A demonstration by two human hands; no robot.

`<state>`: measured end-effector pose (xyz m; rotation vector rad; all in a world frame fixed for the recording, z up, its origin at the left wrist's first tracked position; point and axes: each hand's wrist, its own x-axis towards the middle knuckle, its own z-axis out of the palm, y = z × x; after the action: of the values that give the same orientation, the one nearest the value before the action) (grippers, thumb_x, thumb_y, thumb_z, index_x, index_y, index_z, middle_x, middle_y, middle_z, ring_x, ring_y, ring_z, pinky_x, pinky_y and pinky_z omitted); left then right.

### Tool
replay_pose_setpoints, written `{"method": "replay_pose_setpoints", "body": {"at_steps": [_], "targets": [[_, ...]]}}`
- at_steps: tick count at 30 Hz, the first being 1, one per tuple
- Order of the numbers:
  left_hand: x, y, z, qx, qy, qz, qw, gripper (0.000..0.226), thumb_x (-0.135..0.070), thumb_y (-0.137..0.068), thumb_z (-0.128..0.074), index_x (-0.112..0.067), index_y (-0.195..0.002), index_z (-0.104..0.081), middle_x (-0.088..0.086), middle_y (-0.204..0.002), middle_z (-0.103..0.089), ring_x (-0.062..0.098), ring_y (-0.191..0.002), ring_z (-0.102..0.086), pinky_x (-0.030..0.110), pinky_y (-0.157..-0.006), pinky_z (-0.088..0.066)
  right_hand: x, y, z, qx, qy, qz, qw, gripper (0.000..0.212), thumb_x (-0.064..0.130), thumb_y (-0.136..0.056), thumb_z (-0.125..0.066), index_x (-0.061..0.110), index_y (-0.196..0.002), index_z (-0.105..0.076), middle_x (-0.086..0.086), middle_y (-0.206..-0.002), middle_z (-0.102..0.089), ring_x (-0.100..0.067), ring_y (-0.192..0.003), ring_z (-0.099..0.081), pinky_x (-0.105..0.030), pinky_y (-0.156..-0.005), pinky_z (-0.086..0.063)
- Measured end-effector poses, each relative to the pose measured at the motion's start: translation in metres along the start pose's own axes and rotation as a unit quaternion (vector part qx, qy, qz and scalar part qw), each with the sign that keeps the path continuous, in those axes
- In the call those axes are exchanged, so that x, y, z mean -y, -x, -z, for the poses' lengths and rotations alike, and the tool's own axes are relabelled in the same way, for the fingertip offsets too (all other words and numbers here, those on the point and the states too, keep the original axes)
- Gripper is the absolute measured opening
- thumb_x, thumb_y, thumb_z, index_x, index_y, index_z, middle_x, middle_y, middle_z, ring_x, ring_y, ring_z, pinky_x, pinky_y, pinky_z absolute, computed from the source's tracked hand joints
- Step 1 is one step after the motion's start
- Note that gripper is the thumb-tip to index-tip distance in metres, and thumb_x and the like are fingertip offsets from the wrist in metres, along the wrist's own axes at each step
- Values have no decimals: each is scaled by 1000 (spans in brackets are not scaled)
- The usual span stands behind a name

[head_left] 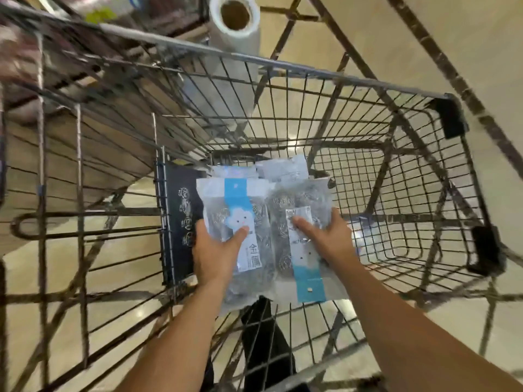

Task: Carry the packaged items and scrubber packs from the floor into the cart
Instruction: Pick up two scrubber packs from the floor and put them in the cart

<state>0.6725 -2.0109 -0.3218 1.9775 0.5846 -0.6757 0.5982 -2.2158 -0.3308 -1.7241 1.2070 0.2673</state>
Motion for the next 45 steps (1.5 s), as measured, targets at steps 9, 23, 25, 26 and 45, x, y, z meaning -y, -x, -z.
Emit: {"method": "replay_pose_setpoints", "body": {"at_steps": [9,23,25,26,45], "targets": [[49,-22,-27,-24,-98,62,993,72,-37,-85,-85,-18,-141,-44,10,-131,-65,39,-125,-60,42,-93,-49,-34,-33,-42,33,34,-22,999,114,74,-58,-86,19,-148,-43,-3,-133,-62,-27,-121,-62,-52,-108,-51],[24,-12,-33,-41,-262,109,958,74,-48,-82,-85,-3,-130,-53,24,-134,-64,45,-120,-63,46,-88,-50,-30,-34,-45,17,207,-121,971,110,61,-82,-79,6,-155,-18,-29,-154,-30,-50,-143,-37,-58,-115,-40],[20,-3,-29,-46,-261,117,957,72,-44,-84,-84,-1,-131,-51,25,-134,-63,45,-121,-62,46,-85,-50,-20,-28,-38,3,248,-102,963,103,59,-88,-75,6,-155,-18,-28,-154,-29,-49,-143,-34,-58,-115,-38],[18,2,-25,-51,-266,113,956,67,-40,-86,-83,-1,-130,-51,25,-133,-64,45,-119,-63,47,-86,-51,-14,-23,-34,-2,266,-86,960,98,57,-91,-72,6,-156,-18,-27,-154,-29,-48,-142,-35,-59,-115,-39],[-136,168,226,-206,-555,-337,732,41,-41,-94,-60,-19,-129,-65,8,-123,-68,31,-120,-61,47,-104,-43,229,191,-12,34,468,471,747,63,47,-105,-51,27,-161,-30,-5,-159,-42,-35,-143,-41,-50,-108,-45]]}}
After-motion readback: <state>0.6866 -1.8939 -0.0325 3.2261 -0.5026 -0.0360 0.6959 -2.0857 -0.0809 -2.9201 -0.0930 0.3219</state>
